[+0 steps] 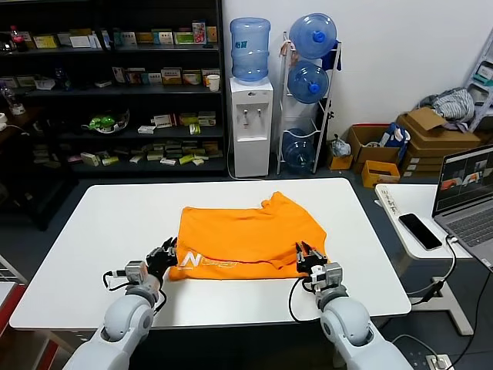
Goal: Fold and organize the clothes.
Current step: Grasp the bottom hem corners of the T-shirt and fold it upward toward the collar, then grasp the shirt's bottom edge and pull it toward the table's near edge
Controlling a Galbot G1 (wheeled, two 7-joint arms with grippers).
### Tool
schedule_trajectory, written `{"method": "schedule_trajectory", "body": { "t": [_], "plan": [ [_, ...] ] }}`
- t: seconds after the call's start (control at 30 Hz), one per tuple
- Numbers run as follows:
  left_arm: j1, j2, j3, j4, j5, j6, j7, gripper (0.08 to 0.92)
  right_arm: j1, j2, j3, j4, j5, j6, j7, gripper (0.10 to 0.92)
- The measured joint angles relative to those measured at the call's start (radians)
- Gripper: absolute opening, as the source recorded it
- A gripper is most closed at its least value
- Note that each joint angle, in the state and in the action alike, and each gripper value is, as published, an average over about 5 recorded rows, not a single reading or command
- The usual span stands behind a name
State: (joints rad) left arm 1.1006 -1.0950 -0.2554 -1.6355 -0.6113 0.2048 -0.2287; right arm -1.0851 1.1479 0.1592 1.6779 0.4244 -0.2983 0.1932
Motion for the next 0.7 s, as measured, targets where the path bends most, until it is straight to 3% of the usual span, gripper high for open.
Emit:
{"method": "schedule_trajectory", "body": {
  "t": [0.23,0.43,0.57,0.7],
  "plan": [
    [0.119,-0.011,-0.034,-0.09,0.048,0.005,-0.005,0.551,-0.11,-0.026,0.073,0.05,-0.03,0.018,-0.032,0.659],
    [0.183,-0.043,-0.062,-0.093,0.084,-0.024,0.019,0.724,-0.178,-0.025,0.138,0.045,-0.039,0.037,-0.061,0.803],
    [0.191,-0.059,-0.08,-0.061,0.091,-0.053,0.043,0.808,-0.19,-0.017,0.156,0.025,-0.042,0.04,-0.072,0.821],
    [0.184,-0.07,-0.085,-0.03,0.091,-0.069,0.055,0.822,-0.184,-0.004,0.162,0.001,-0.043,0.038,-0.078,0.822]
  ]
}}
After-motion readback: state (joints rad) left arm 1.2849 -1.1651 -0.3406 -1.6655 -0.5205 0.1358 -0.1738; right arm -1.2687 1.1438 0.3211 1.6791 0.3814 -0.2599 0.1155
